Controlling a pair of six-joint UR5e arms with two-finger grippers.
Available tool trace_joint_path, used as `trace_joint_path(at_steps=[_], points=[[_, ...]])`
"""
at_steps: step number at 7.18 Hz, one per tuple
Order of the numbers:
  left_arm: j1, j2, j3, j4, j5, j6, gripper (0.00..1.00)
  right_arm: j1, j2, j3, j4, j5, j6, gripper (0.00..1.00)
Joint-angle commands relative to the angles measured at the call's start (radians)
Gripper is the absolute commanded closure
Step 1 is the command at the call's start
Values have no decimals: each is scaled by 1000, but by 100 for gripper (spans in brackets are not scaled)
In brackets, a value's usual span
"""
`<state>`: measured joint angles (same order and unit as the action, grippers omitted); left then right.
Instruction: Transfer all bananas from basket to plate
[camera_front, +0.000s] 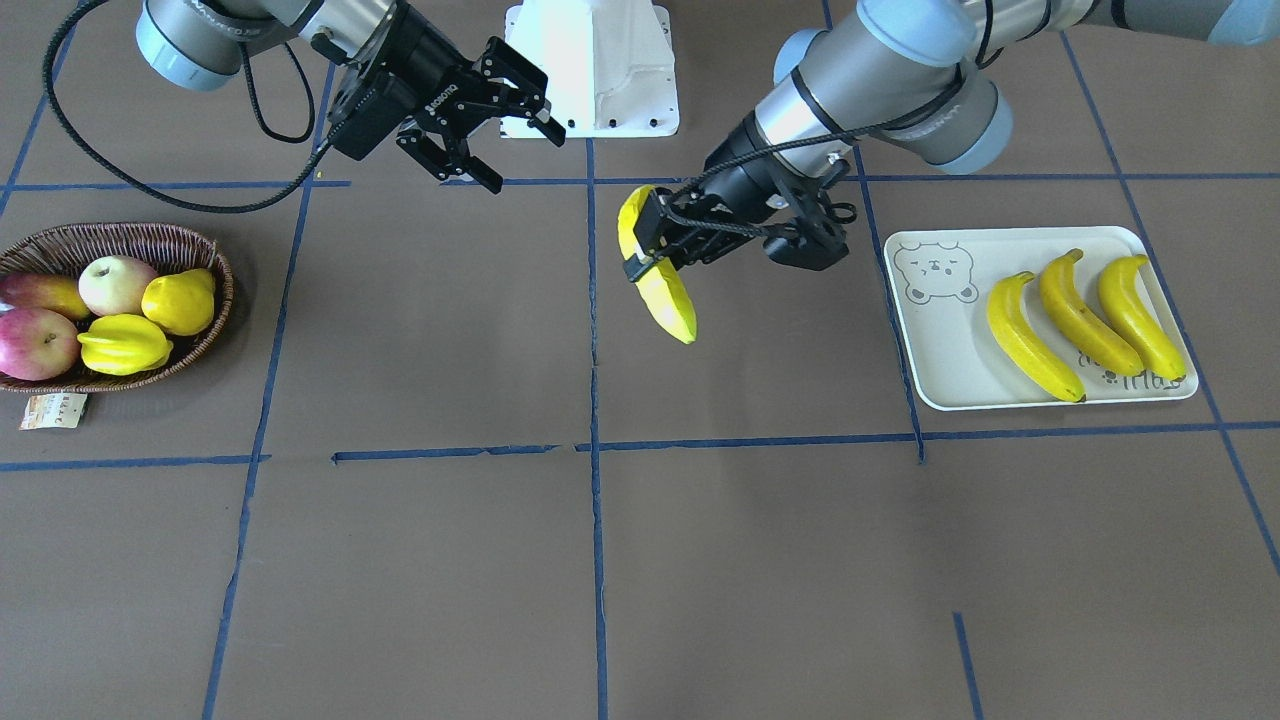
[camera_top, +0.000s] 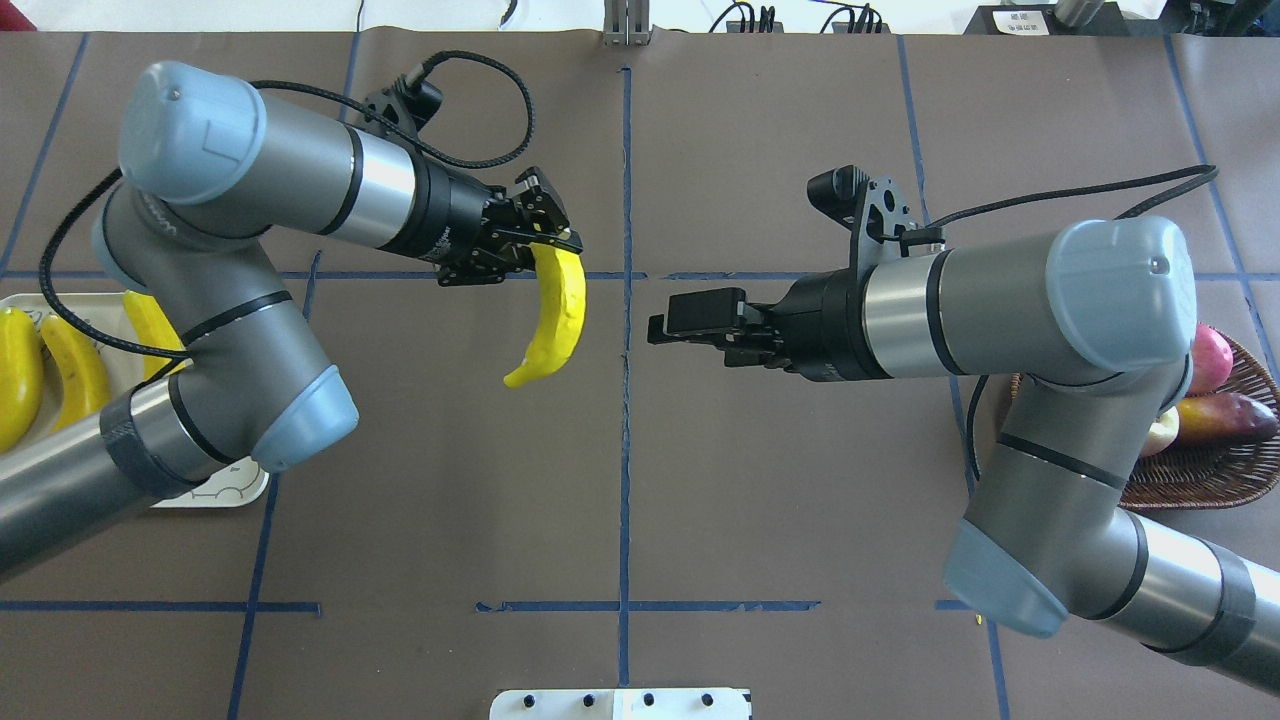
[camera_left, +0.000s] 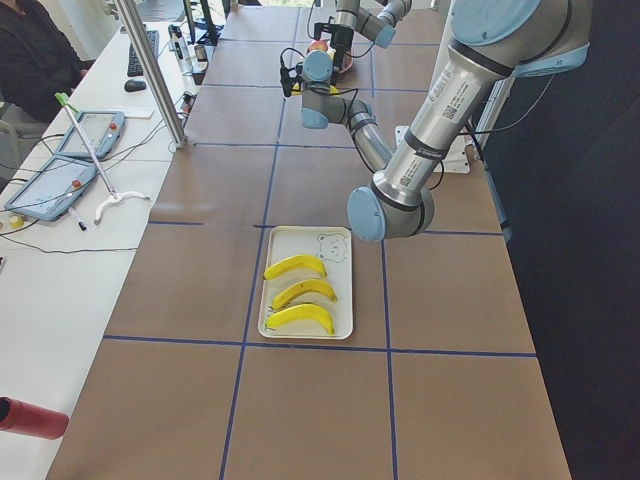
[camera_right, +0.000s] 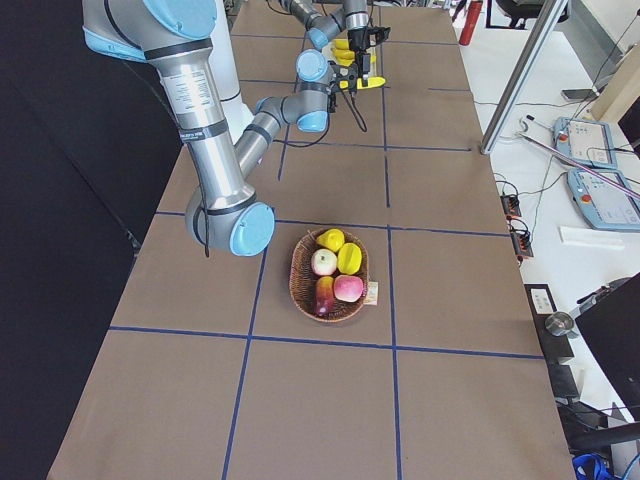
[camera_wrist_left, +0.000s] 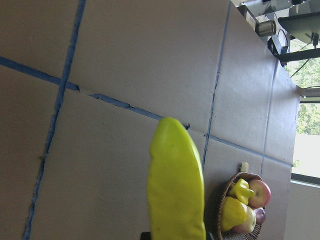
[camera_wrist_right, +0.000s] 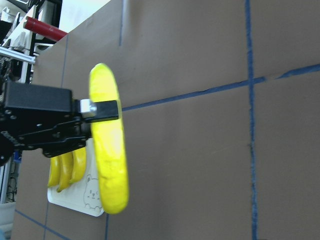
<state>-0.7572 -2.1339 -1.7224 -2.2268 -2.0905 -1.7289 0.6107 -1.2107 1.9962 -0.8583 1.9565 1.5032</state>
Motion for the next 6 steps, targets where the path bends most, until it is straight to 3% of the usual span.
trace_joint_path(at_steps=[1,2,3,5,6], points=[[-76,157,-141,300,-3,279,100,137,-109,13,-91,108,-119,0],[-106,208,-175,426,6,373,100,188,-200,18,-120,128,-267,0],[-106,265,-171,471,32,406,100,240,-266,15,-207,145,-449,0],[-93,368,-152,470,61,410,100,331,-291,13,-428,153,-753,0],[-85,390,-131,467,72,417,100,380,-297,-2,-471,153,-850,0]])
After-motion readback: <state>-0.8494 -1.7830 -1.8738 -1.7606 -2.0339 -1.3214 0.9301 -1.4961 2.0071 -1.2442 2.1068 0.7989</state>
